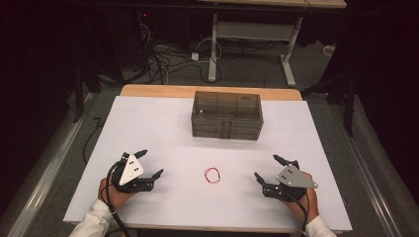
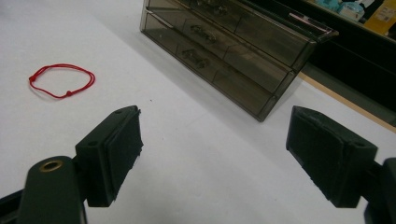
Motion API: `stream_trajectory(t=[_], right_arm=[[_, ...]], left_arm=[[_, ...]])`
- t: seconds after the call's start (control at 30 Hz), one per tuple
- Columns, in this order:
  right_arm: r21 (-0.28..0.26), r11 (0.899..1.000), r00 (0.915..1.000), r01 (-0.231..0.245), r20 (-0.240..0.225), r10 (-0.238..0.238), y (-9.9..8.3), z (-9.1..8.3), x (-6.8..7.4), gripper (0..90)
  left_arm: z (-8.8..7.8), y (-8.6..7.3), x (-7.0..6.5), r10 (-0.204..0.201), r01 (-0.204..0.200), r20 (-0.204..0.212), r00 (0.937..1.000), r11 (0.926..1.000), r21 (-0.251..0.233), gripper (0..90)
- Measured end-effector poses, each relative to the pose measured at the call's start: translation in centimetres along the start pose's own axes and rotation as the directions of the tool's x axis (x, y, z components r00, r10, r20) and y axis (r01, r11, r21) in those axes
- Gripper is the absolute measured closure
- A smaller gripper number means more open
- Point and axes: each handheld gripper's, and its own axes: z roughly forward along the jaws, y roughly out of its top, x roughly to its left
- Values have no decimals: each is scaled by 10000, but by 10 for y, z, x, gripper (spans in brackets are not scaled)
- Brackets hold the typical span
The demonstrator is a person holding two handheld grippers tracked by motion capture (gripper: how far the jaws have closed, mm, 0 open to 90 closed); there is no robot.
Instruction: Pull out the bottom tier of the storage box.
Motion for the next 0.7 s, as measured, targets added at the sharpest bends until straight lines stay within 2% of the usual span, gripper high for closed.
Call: stream_trajectory(t=[0.13,0.37,0.43,0.7], right_arm=[[-30,9999,9999,109,51,-109,4,6,-1,208],[37,9983,9981,583,187,-583,11,20,0,227],[23,9981,9980,623,120,-623,13,23,-1,235],[67,9943,9941,1062,221,-1063,19,37,1,252]], left_arm=[[-1,-2,-1,13,-14,31,10000,10000,89,179],[-1,-2,0,-19,18,24,10000,9999,151,179],[0,-2,-1,87,-88,36,10000,9996,251,179],[-1,-2,-1,-26,24,97,9999,9999,146,179]])
